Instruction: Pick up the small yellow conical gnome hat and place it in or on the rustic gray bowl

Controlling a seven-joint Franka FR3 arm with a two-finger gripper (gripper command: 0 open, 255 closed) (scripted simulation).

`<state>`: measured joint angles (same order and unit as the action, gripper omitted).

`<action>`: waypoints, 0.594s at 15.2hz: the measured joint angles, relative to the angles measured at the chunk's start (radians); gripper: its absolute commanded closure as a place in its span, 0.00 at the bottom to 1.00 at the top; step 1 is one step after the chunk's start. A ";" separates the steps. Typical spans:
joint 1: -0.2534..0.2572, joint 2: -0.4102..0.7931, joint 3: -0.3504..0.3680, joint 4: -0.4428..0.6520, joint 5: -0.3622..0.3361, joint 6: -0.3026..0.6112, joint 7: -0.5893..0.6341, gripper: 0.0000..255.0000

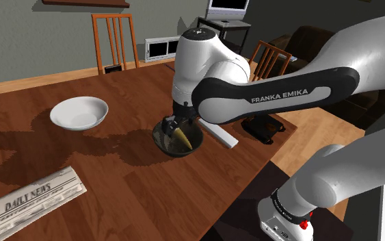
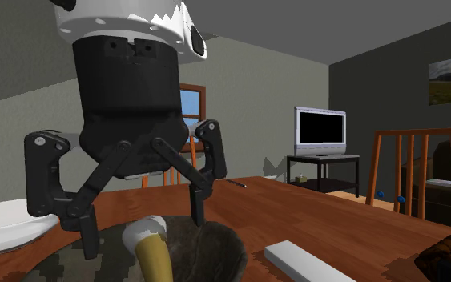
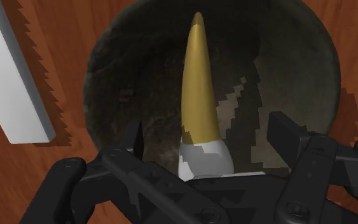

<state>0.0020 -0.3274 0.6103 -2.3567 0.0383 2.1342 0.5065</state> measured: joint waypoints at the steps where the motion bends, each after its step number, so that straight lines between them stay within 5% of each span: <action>1: 0.000 0.000 0.000 0.000 0.000 0.000 0.000 0.00; 9: 0.013 -0.050 -0.020 0.088 0.022 -0.132 -0.018 0.00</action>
<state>0.0147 -0.3775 0.5905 -2.2691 0.0598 2.0023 0.4884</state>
